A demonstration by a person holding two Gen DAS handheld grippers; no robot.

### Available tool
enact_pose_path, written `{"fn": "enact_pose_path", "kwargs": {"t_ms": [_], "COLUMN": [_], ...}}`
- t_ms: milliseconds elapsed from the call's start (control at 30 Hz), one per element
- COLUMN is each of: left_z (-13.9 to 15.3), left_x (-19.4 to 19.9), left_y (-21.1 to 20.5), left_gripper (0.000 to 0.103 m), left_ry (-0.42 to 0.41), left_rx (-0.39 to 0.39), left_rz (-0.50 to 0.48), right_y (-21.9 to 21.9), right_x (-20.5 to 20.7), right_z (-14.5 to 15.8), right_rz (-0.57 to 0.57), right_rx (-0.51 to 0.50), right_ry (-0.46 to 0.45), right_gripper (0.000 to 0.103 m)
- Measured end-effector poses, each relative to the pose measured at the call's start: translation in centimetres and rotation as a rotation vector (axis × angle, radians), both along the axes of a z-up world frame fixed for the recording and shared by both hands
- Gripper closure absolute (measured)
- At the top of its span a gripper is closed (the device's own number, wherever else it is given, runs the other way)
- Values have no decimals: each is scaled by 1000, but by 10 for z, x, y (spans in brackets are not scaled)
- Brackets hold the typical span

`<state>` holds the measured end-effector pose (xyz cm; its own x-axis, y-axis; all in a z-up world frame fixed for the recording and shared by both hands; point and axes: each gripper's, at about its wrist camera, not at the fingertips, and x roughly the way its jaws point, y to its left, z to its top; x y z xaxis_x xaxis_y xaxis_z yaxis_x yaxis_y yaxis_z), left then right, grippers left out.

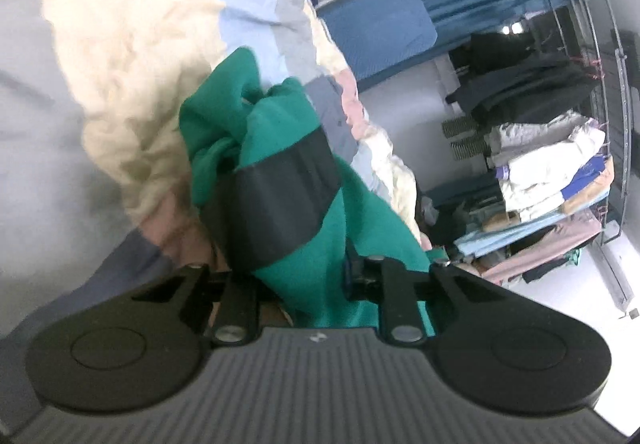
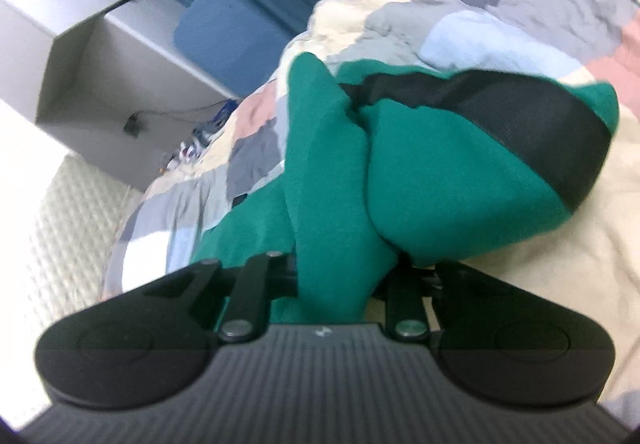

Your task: Fold large clothes

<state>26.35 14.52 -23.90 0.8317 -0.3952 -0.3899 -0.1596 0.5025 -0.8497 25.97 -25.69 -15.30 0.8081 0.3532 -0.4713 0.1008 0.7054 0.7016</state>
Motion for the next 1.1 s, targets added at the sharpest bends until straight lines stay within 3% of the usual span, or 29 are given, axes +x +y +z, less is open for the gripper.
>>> {"fn": "enact_pose_path", "kwargs": {"t_ms": [567,733,833,867,900,967,1100], "left_z": [62,56,55,56,56,61,76], "left_x": [-135,-139,-132,-132,-128,-129,-123], "left_y": [-23,-22,-19,-17,-17,-17,-24], "left_gripper": [79,78,66,53,47,41,34], "left_ry": [-32,6,2,-11,-22,-58,-136], "left_rx": [176,163,142,124,112,105,170], "left_rz": [-12,-28,-46,-56,-60,-77,-98], "right_y": [-5,-11,-11,-10,-10,-9,-2], "right_x": [-81,-81,-80,-80,-81,-84,-84], "right_z": [43,37,35,36,38,43,61], "right_rz": [77,79,85,91,100,125,178], "right_rx": [-47,-27,-28,-25,-16,5,-58], "right_ry": [-11,65,65,58,47,7,-75], "right_gripper": [79,77,75,69,64,40,38]}}
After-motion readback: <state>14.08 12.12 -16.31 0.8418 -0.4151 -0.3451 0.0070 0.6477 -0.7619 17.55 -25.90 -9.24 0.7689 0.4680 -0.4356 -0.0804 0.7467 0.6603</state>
